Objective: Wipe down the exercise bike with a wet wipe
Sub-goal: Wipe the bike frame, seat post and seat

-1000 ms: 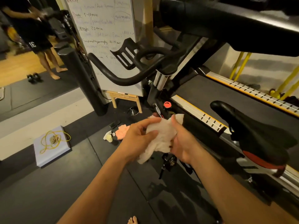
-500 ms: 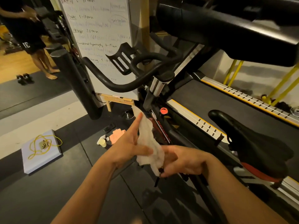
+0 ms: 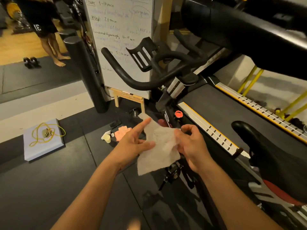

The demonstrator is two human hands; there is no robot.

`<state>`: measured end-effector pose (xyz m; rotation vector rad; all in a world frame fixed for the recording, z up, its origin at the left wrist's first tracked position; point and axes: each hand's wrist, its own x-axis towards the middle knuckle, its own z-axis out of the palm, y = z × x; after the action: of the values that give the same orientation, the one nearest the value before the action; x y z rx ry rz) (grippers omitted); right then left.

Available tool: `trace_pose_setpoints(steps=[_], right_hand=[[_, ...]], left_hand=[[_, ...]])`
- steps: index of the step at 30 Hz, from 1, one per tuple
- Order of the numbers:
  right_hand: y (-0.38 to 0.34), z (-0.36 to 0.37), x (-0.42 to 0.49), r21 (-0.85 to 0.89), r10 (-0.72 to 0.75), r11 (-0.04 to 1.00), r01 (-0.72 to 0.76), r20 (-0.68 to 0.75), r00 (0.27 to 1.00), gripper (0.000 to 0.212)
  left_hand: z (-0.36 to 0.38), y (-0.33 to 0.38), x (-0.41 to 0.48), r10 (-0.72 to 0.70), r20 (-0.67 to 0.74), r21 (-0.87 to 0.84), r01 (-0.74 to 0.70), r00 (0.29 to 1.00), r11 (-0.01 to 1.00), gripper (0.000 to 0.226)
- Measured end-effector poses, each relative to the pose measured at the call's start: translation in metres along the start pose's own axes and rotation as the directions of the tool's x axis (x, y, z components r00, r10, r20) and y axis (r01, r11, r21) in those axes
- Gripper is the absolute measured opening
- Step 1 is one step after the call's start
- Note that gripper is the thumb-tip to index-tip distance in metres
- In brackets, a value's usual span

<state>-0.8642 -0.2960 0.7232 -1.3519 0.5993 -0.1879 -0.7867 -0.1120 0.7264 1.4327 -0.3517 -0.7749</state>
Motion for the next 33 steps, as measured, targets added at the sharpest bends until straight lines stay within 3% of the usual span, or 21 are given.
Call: trace_pose_setpoints(steps=[2, 5, 8, 12, 16, 18, 20, 22, 25, 28, 30, 32, 33], right_hand=[[-0.004, -0.001, 0.003, -0.029, -0.015, 0.999, 0.019, 0.139, 0.99, 0.032], [-0.005, 0.001, 0.008, -0.318, -0.02, 0.941, 0.118, 0.296, 0.955, 0.038], [-0.002, 0.01, 0.015, -0.462, -0.023, 0.873, 0.157, 0.283, 0.959, 0.037], [0.003, 0.028, 0.02, -0.561, -0.009, 0.808, 0.18, 0.294, 0.956, 0.051], [0.006, 0.042, 0.028, -0.689, -0.092, 0.694, 0.211, 0.206, 0.974, 0.024], [0.005, 0.046, 0.036, -0.723, -0.13, 0.653, 0.227, 0.188, 0.973, 0.01], [0.003, 0.051, 0.044, -0.613, -0.101, 0.77, 0.178, 0.159, 0.982, 0.012], [-0.001, 0.059, 0.05, -0.422, 0.018, 0.906, 0.033, 0.115, 0.993, 0.014], [0.0, 0.069, 0.065, -0.399, 0.027, 0.917, -0.017, 0.02, 0.999, 0.014], [0.001, 0.07, 0.08, -0.626, -0.196, 0.769, 0.132, -0.035, 0.98, 0.016], [-0.003, 0.069, 0.086, -0.75, -0.367, 0.598, 0.284, 0.059, 0.928, 0.015], [-0.004, 0.066, 0.091, -0.791, -0.461, 0.406, 0.458, 0.256, 0.85, 0.012], [-0.002, 0.064, 0.097, -0.796, -0.448, 0.299, 0.526, 0.37, 0.814, 0.011]], left_hand=[[-0.002, -0.006, 0.001, 0.005, -0.07, -0.015, -0.006, 0.998, 1.0, 0.076], [-0.015, -0.009, -0.002, 0.039, -0.052, 0.109, -0.033, 0.998, 0.993, 0.061], [-0.027, -0.008, -0.002, 0.091, -0.057, 0.369, -0.064, 0.994, 0.927, 0.032], [-0.041, -0.018, 0.008, 0.133, -0.198, 0.411, -0.041, 0.971, 0.911, 0.02], [-0.05, -0.024, 0.014, 0.201, -0.307, 0.419, -0.057, 0.93, 0.906, 0.011], [-0.059, -0.026, 0.021, 0.231, -0.348, 0.427, -0.066, 0.908, 0.902, 0.018], [-0.068, -0.026, 0.028, 0.224, -0.377, 0.368, -0.077, 0.899, 0.927, 0.028], [-0.071, -0.027, 0.037, 0.203, -0.38, 0.3, -0.087, 0.903, 0.95, 0.036], [-0.068, -0.033, 0.057, 0.102, -0.451, 0.173, -0.025, 0.887, 0.985, 0.033], [-0.065, -0.05, 0.068, -0.026, -0.589, 0.082, 0.092, 0.808, 0.992, 0.018], [-0.058, -0.059, 0.072, -0.063, -0.643, -0.041, 0.047, 0.763, 0.998, 0.02], [-0.036, -0.063, 0.081, -0.191, -0.56, -0.361, -0.03, 0.806, 0.932, 0.025], [-0.023, -0.062, 0.088, -0.257, -0.433, -0.559, -0.034, 0.864, 0.828, 0.035]])
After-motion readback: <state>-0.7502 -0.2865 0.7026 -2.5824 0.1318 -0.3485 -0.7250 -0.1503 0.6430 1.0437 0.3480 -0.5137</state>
